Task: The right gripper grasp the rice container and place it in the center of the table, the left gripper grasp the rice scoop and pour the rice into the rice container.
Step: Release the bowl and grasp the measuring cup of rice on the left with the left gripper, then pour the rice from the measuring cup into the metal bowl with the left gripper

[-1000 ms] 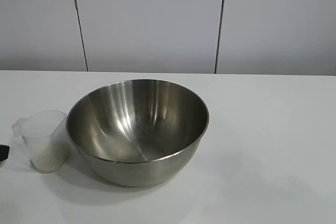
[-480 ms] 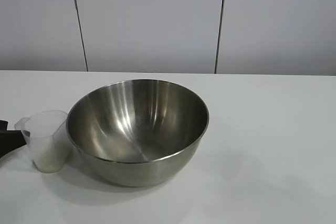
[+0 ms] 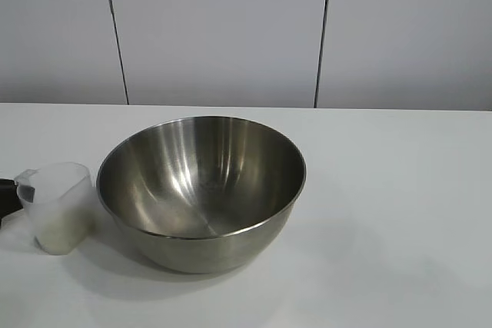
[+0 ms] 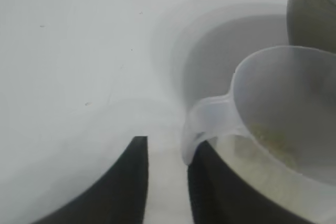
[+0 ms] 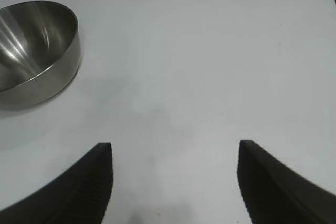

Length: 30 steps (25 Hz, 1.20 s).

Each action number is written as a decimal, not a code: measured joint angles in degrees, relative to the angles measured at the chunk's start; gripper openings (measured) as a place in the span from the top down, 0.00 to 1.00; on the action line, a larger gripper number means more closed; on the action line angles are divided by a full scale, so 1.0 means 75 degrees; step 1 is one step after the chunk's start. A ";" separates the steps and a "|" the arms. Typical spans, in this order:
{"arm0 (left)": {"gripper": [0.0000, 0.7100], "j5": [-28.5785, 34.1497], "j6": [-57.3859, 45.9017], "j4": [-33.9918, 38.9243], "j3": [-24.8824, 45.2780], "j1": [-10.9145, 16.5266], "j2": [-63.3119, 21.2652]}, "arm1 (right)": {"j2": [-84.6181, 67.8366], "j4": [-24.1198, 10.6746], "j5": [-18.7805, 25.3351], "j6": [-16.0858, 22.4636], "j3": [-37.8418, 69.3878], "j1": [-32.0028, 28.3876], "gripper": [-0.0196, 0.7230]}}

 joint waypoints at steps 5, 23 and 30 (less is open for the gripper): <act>0.98 0.0007 -0.0182 -0.0066 0.0000 0.0000 0.0000 | 0.0000 0.0000 0.0000 0.0000 0.0000 0.0000 0.35; 0.99 0.3251 -0.0702 0.0207 -0.0971 -0.1890 -0.3855 | 0.0000 0.0000 0.0001 0.0000 0.0000 0.0000 0.35; 0.99 0.6484 -0.0152 0.0141 -0.2049 -0.4450 -0.4346 | 0.0000 0.0000 0.0001 0.0000 0.0000 0.0000 0.35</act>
